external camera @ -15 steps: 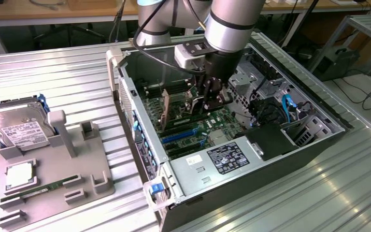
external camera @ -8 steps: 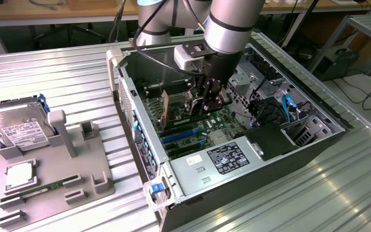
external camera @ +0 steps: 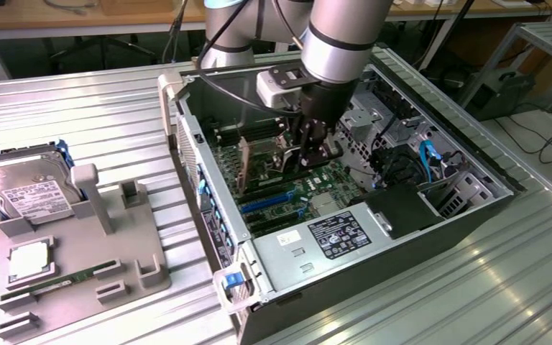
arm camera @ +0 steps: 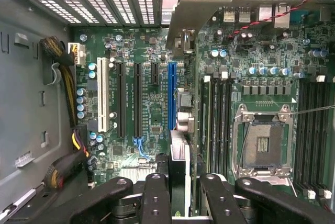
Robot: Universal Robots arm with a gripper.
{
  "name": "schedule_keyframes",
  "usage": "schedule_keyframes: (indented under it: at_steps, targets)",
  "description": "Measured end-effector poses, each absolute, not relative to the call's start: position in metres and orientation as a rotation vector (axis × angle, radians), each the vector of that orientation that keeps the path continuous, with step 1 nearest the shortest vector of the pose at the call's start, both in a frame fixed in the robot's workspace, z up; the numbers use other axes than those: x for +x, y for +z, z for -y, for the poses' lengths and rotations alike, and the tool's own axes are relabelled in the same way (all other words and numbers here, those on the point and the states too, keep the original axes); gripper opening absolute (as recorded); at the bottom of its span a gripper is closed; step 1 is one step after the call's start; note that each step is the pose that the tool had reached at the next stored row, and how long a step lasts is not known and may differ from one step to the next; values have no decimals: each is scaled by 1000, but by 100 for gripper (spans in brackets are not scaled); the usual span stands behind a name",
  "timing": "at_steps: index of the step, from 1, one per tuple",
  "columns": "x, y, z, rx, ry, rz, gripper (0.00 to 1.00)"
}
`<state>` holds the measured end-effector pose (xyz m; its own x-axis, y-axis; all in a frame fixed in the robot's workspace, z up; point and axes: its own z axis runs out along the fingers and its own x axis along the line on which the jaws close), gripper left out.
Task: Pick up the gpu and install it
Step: 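Insert the gpu into the slot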
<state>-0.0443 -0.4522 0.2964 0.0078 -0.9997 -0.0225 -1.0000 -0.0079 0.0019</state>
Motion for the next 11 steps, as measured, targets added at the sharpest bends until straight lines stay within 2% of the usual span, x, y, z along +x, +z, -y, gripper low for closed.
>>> schedule_keyframes:
  at_steps: [11]
  targets:
    - [-49, 291, 452, -2220, 27, -2202, 27]
